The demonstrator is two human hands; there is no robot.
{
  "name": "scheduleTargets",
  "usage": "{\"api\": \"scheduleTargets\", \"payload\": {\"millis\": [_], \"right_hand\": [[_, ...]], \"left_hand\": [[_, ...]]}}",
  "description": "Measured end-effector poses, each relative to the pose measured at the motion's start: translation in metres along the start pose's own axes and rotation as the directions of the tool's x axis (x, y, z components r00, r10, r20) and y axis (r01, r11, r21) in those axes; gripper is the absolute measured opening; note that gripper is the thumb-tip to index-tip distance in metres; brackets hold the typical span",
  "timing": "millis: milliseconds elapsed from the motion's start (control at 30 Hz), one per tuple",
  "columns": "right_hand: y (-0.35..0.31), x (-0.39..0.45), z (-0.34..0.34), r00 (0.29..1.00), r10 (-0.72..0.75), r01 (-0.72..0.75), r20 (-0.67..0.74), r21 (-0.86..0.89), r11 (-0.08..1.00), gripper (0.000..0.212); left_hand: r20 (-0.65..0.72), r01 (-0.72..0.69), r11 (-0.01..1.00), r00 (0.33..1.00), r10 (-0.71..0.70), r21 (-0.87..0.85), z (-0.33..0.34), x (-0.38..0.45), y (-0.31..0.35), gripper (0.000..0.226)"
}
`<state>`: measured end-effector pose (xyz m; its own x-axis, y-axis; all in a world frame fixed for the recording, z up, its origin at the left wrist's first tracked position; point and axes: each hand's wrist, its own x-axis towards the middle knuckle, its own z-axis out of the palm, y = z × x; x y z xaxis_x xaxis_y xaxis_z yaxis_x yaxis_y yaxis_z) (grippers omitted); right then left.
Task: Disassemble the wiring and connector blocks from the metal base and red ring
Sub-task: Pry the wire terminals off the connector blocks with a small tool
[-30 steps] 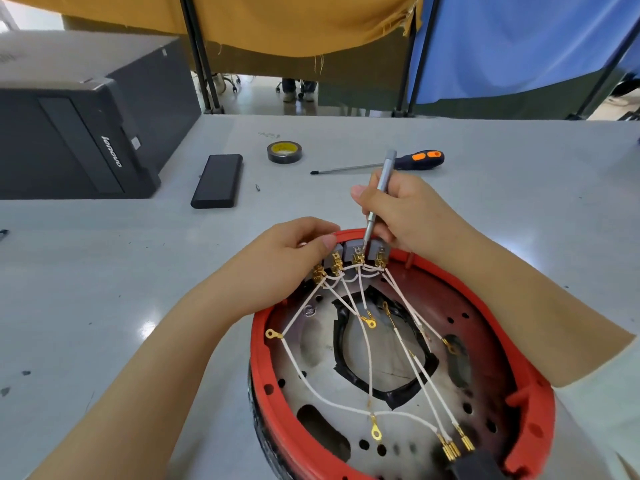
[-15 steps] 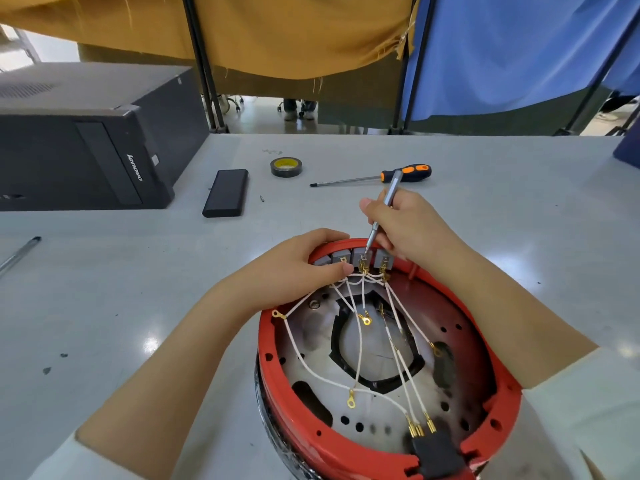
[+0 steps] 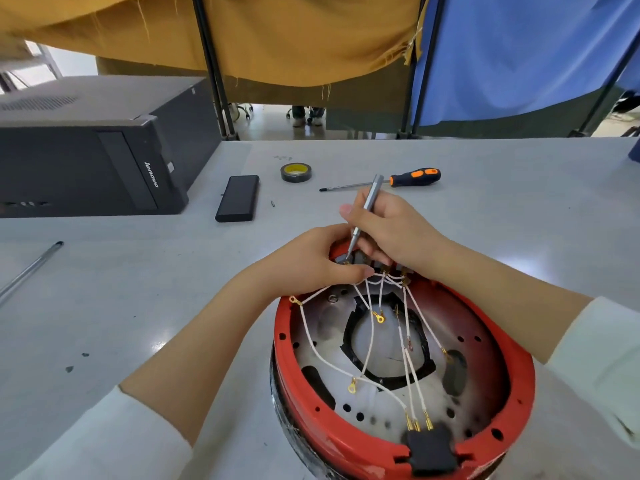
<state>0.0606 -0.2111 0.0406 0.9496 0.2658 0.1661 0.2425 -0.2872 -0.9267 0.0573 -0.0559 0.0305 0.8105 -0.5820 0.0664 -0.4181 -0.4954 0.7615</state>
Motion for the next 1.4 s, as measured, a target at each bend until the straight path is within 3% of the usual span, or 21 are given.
{"api": "scheduleTargets", "payload": {"millis": [133, 233, 333, 600, 700, 1000, 1100, 1233, 1400], "right_hand": [[0.001, 0.004, -0.007, 0.995, 0.064, -0.058, -0.081, 0.071, 0.996, 0.029], [-0.001, 0.004, -0.012, 0.99, 0.126, -0.123, -0.065, 0.04, 0.992, 0.029], [0.0, -0.001, -0.014, 0.987, 0.146, -0.148, -0.06, -0.028, 0.989, 0.029], [0.002, -0.007, -0.003, 0.99, -0.097, 0.073, -0.107, -0.21, 0.975, 0.028], [0.006, -0.011, -0.003, 0.984, -0.142, 0.121, -0.107, -0.187, 0.975, 0.029], [0.007, -0.012, 0.0, 0.964, -0.255, 0.215, -0.081, -0.329, 0.92, 0.029], [0.006, -0.01, 0.0, 0.973, -0.218, 0.183, -0.071, -0.33, 0.926, 0.029], [0.003, -0.002, 0.0, 0.996, -0.064, 0.047, -0.056, -0.262, 0.964, 0.03], [-0.004, 0.006, 0.002, 0.999, 0.014, -0.027, -0.034, -0.432, 0.901, 0.032]], "left_hand": [[-0.063, -0.018, 0.999, 0.998, 0.019, 0.027, -0.006, 0.008, 0.0, 0.039], [0.038, 0.032, 0.997, 0.999, -0.034, 0.069, -0.01, 0.007, 0.0, 0.048], [0.086, 0.051, 0.999, 0.995, -0.051, 0.005, -0.008, 0.002, 0.0, 0.046], [0.132, 0.08, 0.982, 0.99, -0.057, -0.17, -0.004, 0.004, -0.006, 0.042], [0.139, 0.091, 0.971, 0.988, -0.061, -0.221, -0.003, 0.006, -0.01, 0.043], [0.134, 0.075, 0.96, 0.99, -0.04, -0.268, -0.002, 0.006, -0.014, 0.039], [0.141, 0.074, 0.96, 0.989, -0.036, -0.27, -0.002, 0.005, -0.013, 0.038], [0.147, 0.091, 0.959, 0.988, -0.053, -0.267, -0.002, 0.004, -0.012, 0.041], [0.141, 0.099, 0.956, 0.988, -0.062, -0.275, -0.002, 0.003, -0.011, 0.04]]}}
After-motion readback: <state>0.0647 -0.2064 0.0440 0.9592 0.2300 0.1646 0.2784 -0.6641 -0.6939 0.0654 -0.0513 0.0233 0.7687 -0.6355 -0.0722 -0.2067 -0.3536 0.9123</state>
